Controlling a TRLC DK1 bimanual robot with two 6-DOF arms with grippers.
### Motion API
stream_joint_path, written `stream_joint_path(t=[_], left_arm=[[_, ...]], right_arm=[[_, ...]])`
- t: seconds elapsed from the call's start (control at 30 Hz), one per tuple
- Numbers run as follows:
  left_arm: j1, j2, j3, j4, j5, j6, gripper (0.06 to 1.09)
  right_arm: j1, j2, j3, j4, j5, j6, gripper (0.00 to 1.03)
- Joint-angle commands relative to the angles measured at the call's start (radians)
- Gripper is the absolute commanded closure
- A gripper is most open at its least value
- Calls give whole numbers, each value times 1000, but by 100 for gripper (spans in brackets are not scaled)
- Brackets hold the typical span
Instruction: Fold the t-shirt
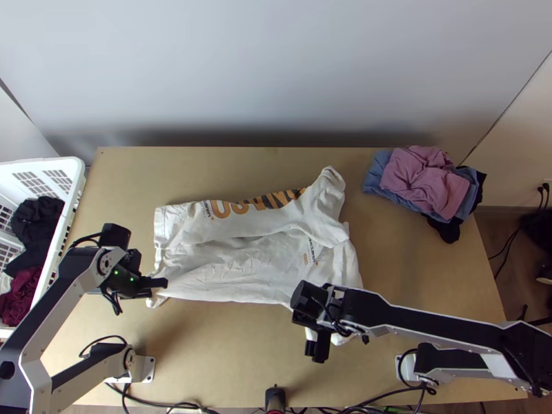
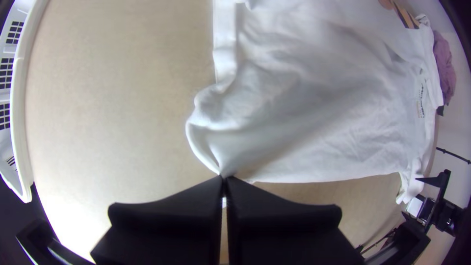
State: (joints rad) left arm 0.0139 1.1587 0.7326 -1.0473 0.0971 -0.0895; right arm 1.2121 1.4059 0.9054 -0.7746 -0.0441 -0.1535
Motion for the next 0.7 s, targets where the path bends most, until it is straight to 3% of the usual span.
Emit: stream_joint_path(t=[0.0,0.1,0.2,0.3,0.43,0.53,0.57,0.67], left_arm=[[6,-4,1,0,0,0,105],[6,-4,1,0,0,0,105],[6,-4,1,0,0,0,105],[6,-5,1,0,0,0,105],[11,-8,1,0,0,0,105],[11,-13,1,0,0,0,105],[11,-13,1,-2,0,0,105],[11,-17,2,-5,0,0,105]], right_arm=[[6,13,-54,90,53,5,7],[6,19,-68,103,62,5,16],[7,25,-77,110,64,5,17],[7,33,-89,136,67,2,40],[6,42,-100,161,95,0,62],[-2,39,-106,167,121,-6,95],[-8,34,-106,167,125,-8,100],[-33,1,-105,159,130,-8,100]])
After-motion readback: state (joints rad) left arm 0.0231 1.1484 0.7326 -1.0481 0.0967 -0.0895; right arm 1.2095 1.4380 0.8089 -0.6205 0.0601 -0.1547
